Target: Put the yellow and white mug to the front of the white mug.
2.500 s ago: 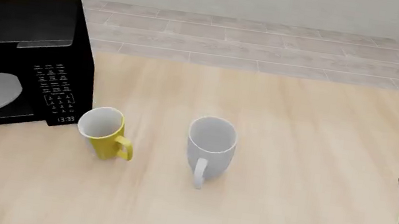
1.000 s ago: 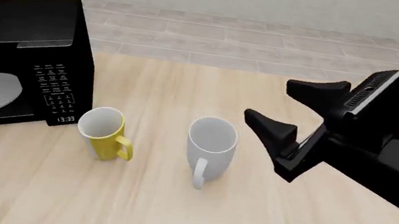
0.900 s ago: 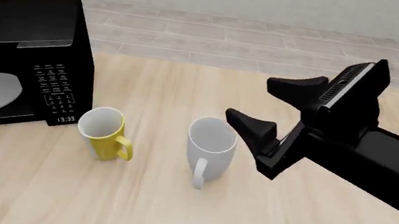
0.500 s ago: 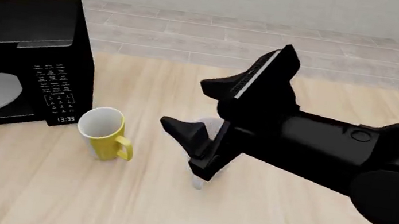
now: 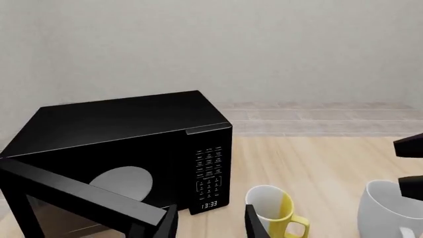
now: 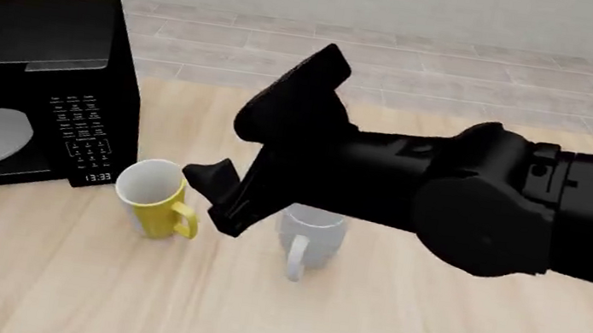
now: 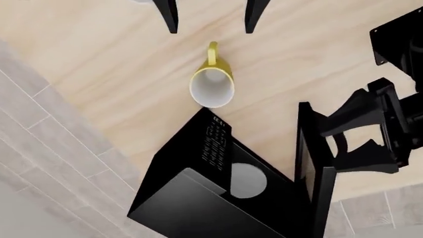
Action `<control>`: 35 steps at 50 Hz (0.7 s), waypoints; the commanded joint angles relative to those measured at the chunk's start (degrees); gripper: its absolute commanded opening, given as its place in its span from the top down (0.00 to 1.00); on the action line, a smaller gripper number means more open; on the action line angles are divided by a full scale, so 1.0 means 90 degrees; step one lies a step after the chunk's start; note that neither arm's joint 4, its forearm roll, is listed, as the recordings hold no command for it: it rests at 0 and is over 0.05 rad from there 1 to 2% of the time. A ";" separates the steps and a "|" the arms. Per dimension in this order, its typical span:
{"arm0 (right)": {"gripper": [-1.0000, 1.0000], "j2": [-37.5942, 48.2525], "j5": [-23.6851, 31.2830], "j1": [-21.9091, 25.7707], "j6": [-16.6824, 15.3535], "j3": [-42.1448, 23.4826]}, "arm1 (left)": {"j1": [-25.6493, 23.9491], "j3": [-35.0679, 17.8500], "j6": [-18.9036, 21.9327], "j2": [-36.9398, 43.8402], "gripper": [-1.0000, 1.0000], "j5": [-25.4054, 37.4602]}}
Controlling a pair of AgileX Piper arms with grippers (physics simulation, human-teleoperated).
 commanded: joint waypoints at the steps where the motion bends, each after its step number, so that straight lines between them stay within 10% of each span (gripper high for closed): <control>1: 0.00 0.0564 0.0528 0.0264 0.0452 -0.0639 | 0.0000 0.0000 0.0000 0.0000 0.00 0.0000; 35: 0.00 0.1847 0.0822 0.0043 0.0344 -0.1291 | 0.0000 0.0000 0.0000 0.0000 0.00 0.0000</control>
